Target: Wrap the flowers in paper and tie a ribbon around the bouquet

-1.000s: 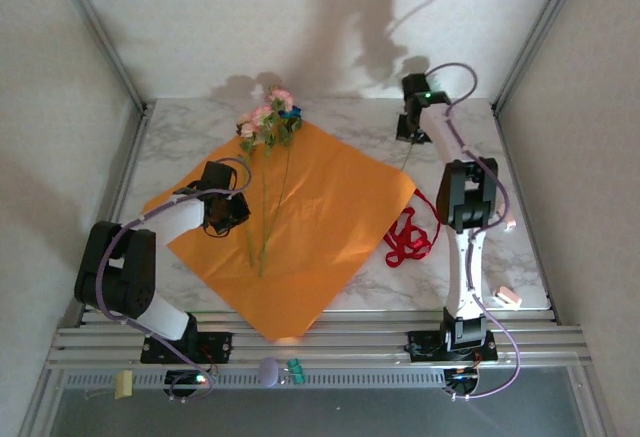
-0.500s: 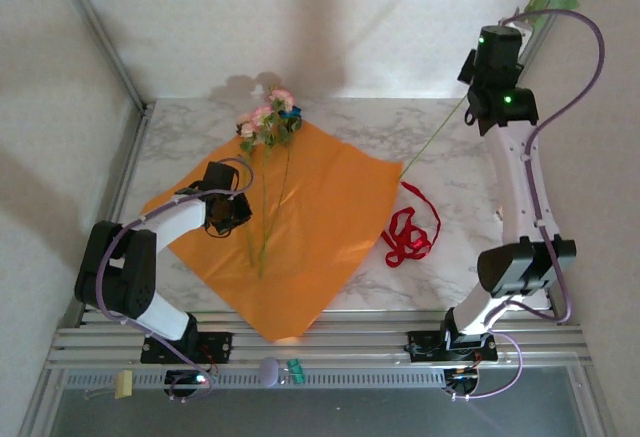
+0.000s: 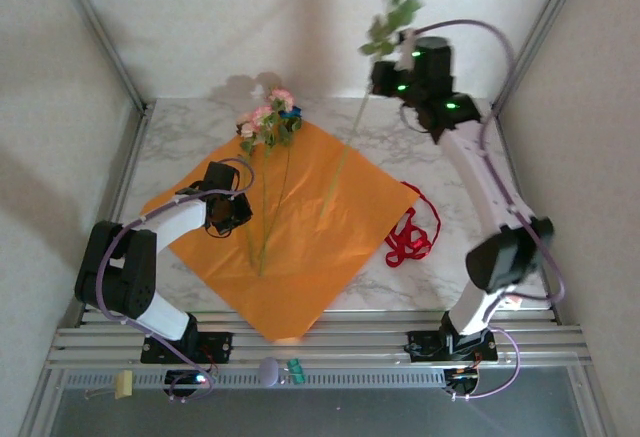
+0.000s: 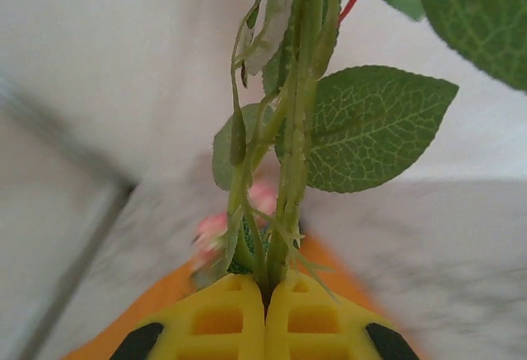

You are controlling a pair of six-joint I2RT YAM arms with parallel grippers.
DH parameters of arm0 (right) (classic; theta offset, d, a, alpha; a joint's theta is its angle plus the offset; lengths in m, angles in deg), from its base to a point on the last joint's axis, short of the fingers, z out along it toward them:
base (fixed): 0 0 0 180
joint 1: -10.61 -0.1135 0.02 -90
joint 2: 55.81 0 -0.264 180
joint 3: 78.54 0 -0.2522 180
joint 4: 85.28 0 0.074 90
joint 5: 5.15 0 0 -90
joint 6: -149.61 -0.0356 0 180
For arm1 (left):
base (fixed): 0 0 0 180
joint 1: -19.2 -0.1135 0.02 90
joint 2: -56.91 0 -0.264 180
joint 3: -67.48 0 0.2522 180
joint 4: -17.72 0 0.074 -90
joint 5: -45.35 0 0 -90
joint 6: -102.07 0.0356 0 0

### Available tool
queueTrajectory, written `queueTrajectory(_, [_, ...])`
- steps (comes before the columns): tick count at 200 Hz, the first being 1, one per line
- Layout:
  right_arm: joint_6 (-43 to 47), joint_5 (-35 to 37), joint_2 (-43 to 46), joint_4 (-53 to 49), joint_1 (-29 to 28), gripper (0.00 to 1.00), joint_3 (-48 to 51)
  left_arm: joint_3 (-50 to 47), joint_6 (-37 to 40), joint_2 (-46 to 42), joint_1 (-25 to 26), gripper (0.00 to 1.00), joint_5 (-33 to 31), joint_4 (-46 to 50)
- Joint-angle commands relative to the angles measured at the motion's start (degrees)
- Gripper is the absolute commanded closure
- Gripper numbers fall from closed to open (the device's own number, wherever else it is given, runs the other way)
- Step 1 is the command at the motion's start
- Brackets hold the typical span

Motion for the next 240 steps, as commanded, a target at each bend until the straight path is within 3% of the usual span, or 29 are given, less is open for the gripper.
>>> queueTrajectory(1, [-6.7,-12.0,-9.7,0.4,-4.8,1.0,-0.5,0.7,0.0,-0.8,0.5,1.0,0.2,0.3])
queueTrajectory(79, [-9.0,-13.0,-33.4,-2.5,-10.9,1.0,-10.5,0.2,-0.7,-1.8,0.7,1.0,0.4,-0.1])
queueTrajectory(141, [-7.0,-7.2,-35.9,-3.7,-11.1,1.0,-12.3,-0.2,-0.3,-2.1,0.8,1.0,0.4,0.5])
queueTrajectory(181, [-5.0,-3.1,-40.0,-9.8,-11.0,1.0,-19.3,-0.1,-0.2,-2.2,0.8,1.0,0.3,0.8])
queueTrajectory(209, [-4.0,-3.4,-45.4,-16.8,-11.1,1.0,-27.7,-0.1,-0.1,-2.3,0.8,1.0,0.2,1.0])
queueTrajectory(240, [-4.7,-4.3,-48.1,-18.9,-11.2,0.95,-29.7,0.1,-0.2,-2.4,0.9,1.0,0.2,1.2])
